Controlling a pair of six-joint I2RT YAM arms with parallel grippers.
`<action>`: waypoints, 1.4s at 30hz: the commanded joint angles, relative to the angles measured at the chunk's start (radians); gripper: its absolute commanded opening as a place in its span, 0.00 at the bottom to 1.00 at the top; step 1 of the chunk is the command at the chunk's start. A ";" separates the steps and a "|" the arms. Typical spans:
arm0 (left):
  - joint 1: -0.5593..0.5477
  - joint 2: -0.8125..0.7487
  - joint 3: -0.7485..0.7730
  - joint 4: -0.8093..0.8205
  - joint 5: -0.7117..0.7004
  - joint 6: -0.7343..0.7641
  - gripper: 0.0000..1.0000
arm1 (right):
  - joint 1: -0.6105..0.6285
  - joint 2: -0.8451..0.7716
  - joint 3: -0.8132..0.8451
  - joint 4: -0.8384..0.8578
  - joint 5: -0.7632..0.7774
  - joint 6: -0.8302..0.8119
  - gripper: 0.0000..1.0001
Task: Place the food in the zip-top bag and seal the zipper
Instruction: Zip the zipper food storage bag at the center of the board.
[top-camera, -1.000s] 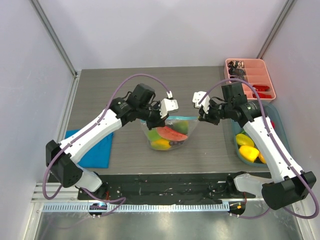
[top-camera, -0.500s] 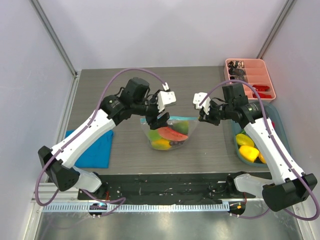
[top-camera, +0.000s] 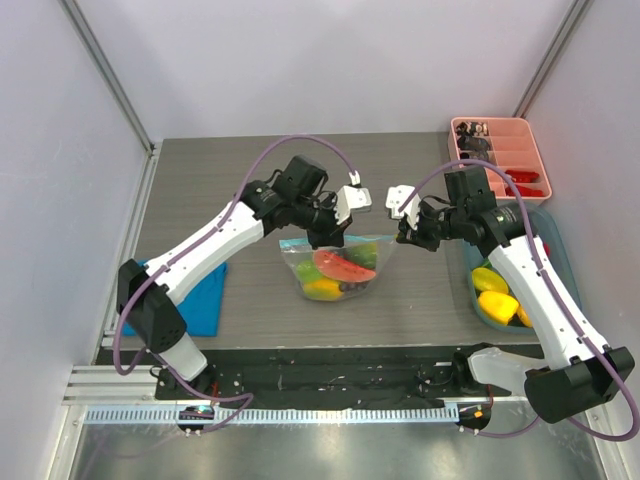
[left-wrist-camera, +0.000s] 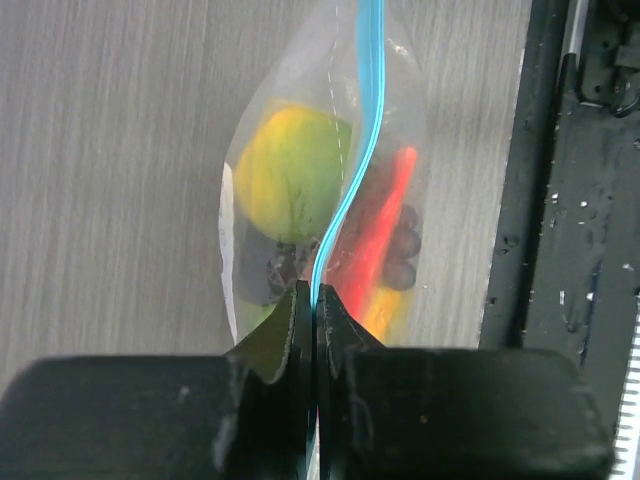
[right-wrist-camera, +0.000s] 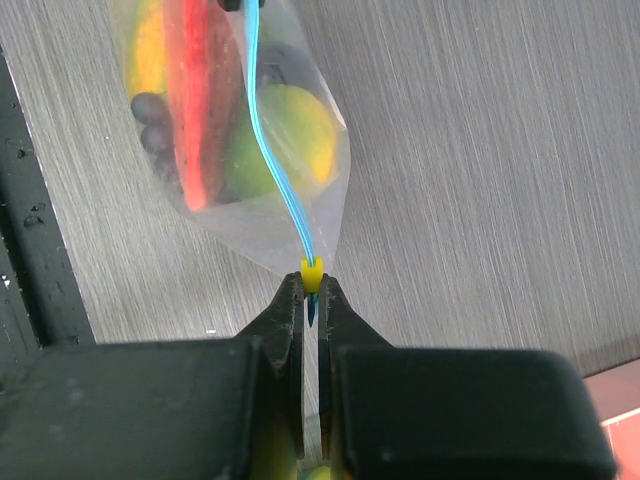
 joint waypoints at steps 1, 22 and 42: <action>0.000 -0.057 0.023 -0.054 0.020 0.055 0.00 | 0.004 -0.035 0.015 0.013 0.019 -0.019 0.01; 0.087 -0.190 -0.067 -0.148 0.054 0.207 0.00 | 0.004 -0.045 0.026 -0.047 0.063 -0.047 0.01; 0.078 -0.190 -0.067 -0.099 0.135 0.193 0.00 | 0.030 -0.014 0.106 0.002 -0.151 0.082 0.70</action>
